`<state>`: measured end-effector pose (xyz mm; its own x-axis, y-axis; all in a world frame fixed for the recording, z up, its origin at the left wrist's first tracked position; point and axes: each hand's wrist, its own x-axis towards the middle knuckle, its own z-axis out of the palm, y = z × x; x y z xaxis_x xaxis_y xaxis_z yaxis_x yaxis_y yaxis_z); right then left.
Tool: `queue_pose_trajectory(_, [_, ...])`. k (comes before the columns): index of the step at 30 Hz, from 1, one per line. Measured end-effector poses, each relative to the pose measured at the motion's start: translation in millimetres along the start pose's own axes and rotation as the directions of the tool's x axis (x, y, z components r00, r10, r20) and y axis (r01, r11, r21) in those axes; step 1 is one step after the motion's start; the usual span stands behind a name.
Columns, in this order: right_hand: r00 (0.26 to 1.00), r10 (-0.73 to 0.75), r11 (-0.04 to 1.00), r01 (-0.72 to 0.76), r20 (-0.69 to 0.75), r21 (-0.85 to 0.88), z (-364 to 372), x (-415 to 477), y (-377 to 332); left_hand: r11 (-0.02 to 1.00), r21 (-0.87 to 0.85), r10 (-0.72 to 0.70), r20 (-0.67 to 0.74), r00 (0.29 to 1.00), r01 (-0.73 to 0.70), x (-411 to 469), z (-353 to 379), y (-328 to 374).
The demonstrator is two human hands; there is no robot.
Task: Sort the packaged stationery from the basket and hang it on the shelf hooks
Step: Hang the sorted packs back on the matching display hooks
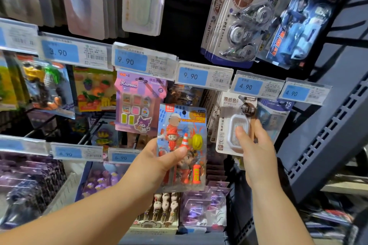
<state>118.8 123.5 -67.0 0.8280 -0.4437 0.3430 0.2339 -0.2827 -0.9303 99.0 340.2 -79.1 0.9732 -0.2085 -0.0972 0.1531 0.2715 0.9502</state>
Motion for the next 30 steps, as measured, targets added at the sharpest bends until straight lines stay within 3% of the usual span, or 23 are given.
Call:
queue_pose_trajectory(6, [0.981, -0.035, 0.981, -0.003, -0.19, -0.196, 4.3, -16.3, 2.5, 1.0, 0.025, -0.004, 0.002, 1.0, 0.004, -2.1, -7.2, -5.7])
queue_pose_trajectory(9, [0.937, -0.22, 0.955, 0.15, -0.27, -0.256, 8.3, -36.3, -0.3, 0.999, 0.048, 0.006, 0.02, 1.0, -0.007, 0.0, -8.9, -4.2])
queue_pose_trajectory(12, [0.965, -0.251, 0.953, 0.232, -0.079, -0.195, 17.2, -49.0, -4.2, 0.997, 0.064, 0.041, 0.043, 0.998, -0.044, 3.1, -7.9, -0.6])
queue_pose_trajectory(16, [0.977, -0.148, 0.973, 0.171, 0.152, -0.155, 28.8, -58.0, -6.0, 0.996, 0.055, 0.066, 0.075, 0.995, -0.07, 6.3, -2.4, 4.3])
queue_pose_trajectory(23, [0.954, -0.071, 0.98, 0.121, 0.292, -0.157, 33.6, -47.6, -5.6, 0.991, 0.045, 0.121, 0.124, 0.985, -0.127, 16.9, -3.0, 13.9])
queue_pose_trajectory(30, [0.955, -0.086, 0.995, 0.096, 0.282, -0.023, 39.8, -38.8, -8.1, 0.956, 0.208, 0.187, 0.105, 0.977, -0.206, 16.2, -0.8, 22.8])
